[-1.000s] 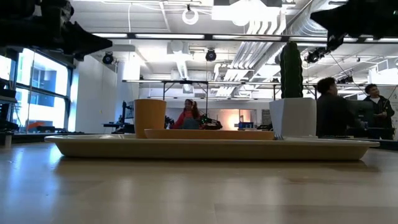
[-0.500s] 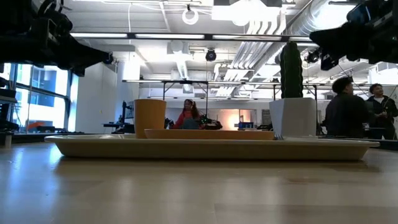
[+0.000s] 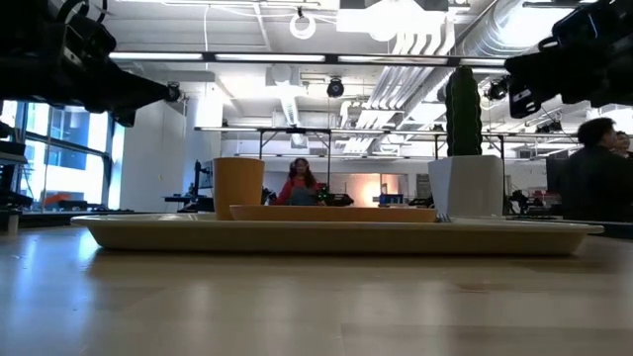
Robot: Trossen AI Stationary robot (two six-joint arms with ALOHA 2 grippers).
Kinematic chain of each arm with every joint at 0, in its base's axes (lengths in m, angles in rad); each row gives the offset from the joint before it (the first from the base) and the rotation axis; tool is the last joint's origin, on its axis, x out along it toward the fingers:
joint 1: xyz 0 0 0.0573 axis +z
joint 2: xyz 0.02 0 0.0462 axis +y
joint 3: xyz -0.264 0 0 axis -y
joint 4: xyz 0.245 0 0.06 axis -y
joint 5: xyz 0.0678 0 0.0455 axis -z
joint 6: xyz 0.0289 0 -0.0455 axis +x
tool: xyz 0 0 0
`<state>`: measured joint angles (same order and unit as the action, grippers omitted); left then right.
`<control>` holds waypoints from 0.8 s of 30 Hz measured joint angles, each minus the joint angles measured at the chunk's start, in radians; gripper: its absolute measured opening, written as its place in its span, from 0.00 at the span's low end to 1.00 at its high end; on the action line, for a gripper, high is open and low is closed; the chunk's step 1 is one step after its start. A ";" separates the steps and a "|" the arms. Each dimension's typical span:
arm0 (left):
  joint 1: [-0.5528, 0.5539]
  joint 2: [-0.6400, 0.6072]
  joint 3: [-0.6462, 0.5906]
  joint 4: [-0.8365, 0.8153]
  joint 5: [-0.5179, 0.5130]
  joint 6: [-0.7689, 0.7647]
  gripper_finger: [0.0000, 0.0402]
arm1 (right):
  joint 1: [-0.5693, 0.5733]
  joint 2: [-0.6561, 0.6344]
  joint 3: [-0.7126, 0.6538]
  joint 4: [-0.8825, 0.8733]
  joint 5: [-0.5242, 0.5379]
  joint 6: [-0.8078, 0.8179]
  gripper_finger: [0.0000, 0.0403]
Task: Pick and place plate/cup/fork/spoon on tray
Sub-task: Return to Home Position
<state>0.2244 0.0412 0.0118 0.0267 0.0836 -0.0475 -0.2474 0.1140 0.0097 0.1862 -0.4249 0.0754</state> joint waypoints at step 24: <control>-0.224 0.046 0.000 -0.012 -0.143 0.004 0.00 | -0.005 0.002 -0.001 -0.112 -0.083 -0.128 0.00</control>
<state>0.0008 0.0873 0.0120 0.0145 -0.0594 -0.0439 -0.2523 0.1162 0.0090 0.0738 -0.5075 -0.0528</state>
